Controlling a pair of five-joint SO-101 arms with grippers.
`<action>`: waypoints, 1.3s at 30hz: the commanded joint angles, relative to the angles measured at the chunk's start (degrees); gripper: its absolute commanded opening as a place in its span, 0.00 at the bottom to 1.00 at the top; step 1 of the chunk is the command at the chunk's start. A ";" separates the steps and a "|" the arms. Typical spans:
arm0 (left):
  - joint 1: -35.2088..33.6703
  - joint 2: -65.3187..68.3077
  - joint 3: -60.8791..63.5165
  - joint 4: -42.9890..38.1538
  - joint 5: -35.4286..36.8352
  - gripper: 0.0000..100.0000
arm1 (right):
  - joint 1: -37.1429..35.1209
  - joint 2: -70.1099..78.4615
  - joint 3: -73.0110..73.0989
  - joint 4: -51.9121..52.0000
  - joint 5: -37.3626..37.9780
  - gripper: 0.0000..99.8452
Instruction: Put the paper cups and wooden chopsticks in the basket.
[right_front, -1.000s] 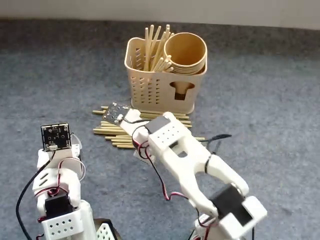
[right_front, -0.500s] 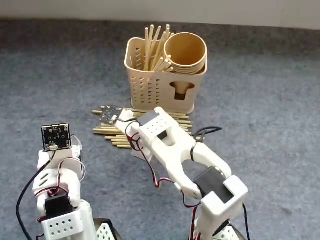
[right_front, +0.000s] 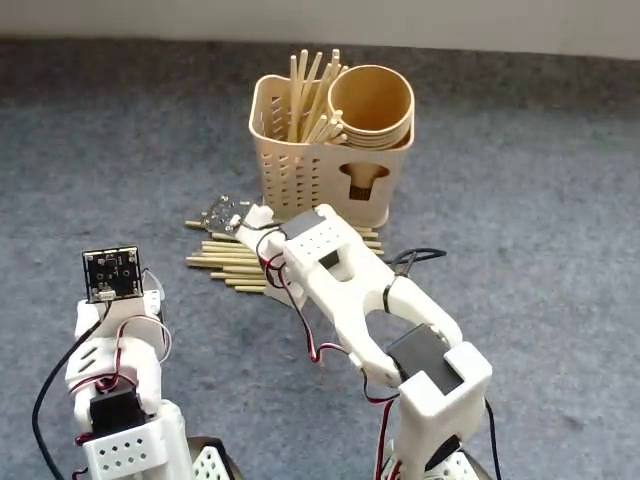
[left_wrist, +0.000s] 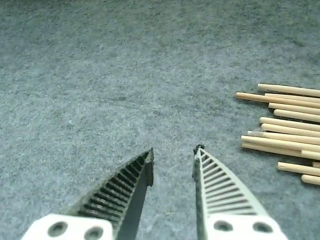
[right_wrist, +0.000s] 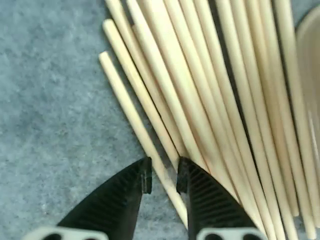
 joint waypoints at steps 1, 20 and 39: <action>-0.57 -0.75 1.10 0.26 0.26 0.14 | 1.36 1.27 -2.15 -1.89 0.62 0.10; -0.48 -0.75 1.10 0.26 0.26 0.14 | -2.51 2.77 -2.15 8.66 0.44 0.06; -0.48 -0.75 1.10 0.26 0.26 0.14 | 0.48 3.21 -1.98 4.26 0.35 0.13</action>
